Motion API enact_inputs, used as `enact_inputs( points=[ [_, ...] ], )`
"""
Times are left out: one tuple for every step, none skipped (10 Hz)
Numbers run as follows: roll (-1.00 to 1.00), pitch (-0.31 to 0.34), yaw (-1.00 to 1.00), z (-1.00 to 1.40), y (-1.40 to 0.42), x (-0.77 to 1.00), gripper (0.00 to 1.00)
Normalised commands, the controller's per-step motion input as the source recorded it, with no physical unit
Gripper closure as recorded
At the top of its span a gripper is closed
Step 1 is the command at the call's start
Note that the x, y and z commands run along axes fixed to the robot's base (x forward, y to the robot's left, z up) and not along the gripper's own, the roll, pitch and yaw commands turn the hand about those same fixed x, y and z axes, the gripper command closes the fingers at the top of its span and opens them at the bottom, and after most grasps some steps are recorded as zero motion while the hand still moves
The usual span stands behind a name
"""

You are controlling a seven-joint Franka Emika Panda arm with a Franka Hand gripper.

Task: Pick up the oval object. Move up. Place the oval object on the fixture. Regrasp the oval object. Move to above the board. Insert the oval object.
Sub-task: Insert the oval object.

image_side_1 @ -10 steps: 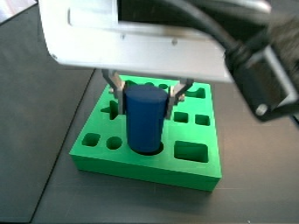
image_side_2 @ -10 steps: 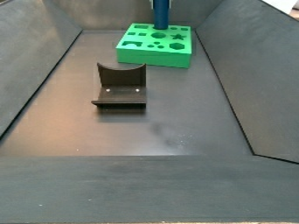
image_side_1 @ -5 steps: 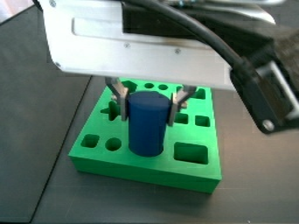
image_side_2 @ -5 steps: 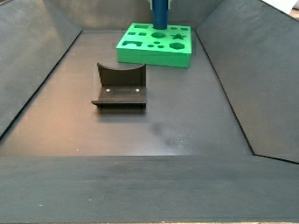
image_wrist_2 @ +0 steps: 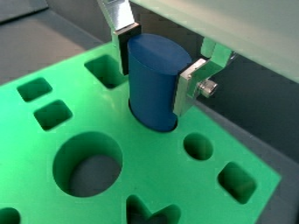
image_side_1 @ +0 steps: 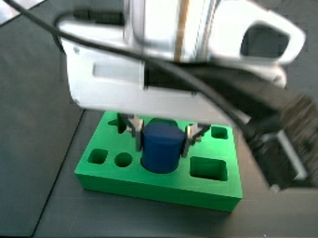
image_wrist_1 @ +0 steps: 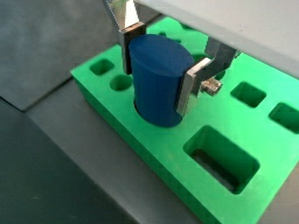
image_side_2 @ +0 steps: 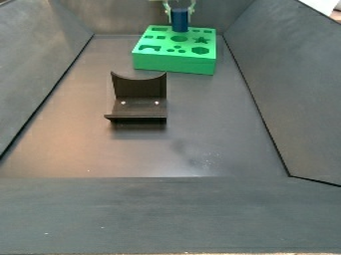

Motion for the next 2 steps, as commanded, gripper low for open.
enact_inputs(
  points=[
    [-0.01,0.0,0.0,0.0,0.0,0.0,1.0],
    [0.0,-0.001,0.0,0.0,0.0,0.0,1.0]
  ],
)
